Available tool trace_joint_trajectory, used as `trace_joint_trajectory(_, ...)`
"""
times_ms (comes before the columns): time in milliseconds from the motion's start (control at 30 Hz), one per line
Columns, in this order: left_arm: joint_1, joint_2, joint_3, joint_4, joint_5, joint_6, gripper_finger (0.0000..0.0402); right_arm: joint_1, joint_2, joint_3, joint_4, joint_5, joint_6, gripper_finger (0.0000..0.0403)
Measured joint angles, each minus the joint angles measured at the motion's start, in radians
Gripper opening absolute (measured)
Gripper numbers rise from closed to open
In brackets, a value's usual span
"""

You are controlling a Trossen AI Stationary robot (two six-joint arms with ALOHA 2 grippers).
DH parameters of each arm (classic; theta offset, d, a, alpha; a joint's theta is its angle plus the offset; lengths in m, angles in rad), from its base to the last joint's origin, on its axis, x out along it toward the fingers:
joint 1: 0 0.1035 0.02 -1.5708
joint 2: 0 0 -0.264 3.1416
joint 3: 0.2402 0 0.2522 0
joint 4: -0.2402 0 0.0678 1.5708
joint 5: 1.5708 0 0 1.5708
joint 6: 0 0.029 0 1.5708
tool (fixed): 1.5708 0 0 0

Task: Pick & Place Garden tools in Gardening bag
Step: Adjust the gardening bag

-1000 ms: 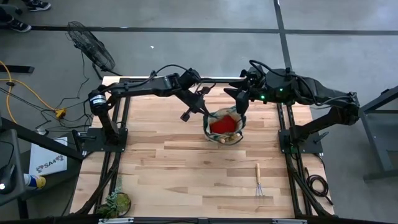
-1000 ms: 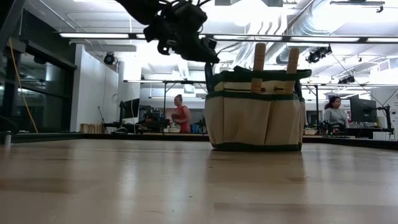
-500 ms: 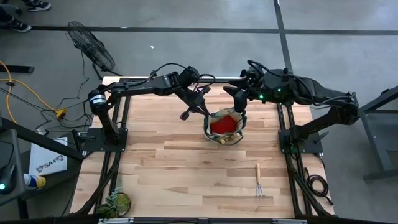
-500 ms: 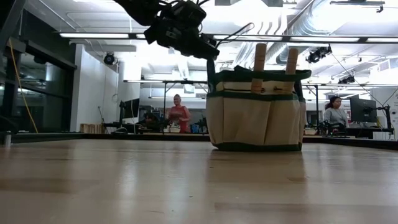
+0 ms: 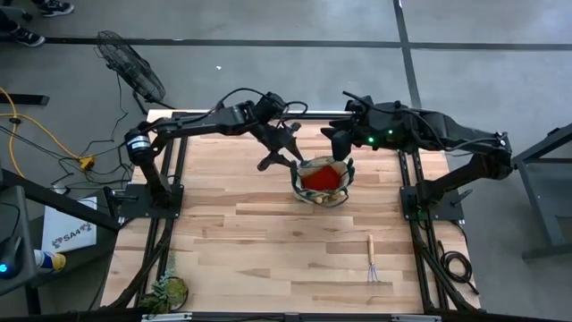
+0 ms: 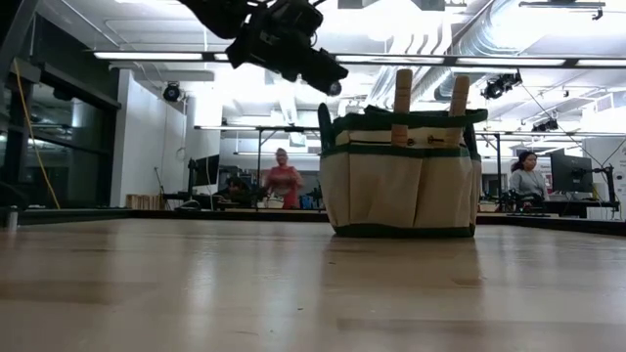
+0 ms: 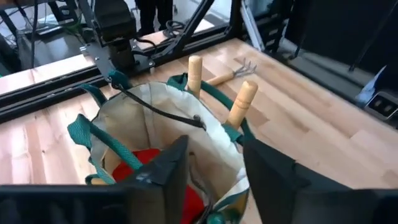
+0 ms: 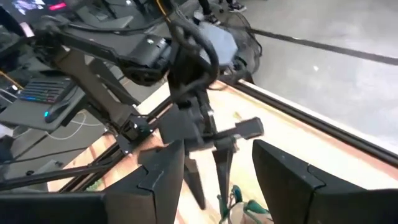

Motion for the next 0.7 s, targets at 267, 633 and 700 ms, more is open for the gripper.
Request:
trace_joint_trajectory(267,0.096,-0.018,0.017,-0.015,-0.004,-0.106,0.0188,0.012,0.017,0.0,-0.084,-0.009,0.088,0.0183)
trace_joint_trajectory(633,0.252,-0.021,0.015,-0.078,-0.036,-0.226,0.0172,0.109,0.059,-0.1,-0.269,-0.007,0.456,0.0183)
trace_joint_trajectory(700,0.267,-0.019,0.015,-0.097,-0.039,-0.229,0.0167,0.135,0.059,-0.144,-0.314,-0.005,0.607,0.018)
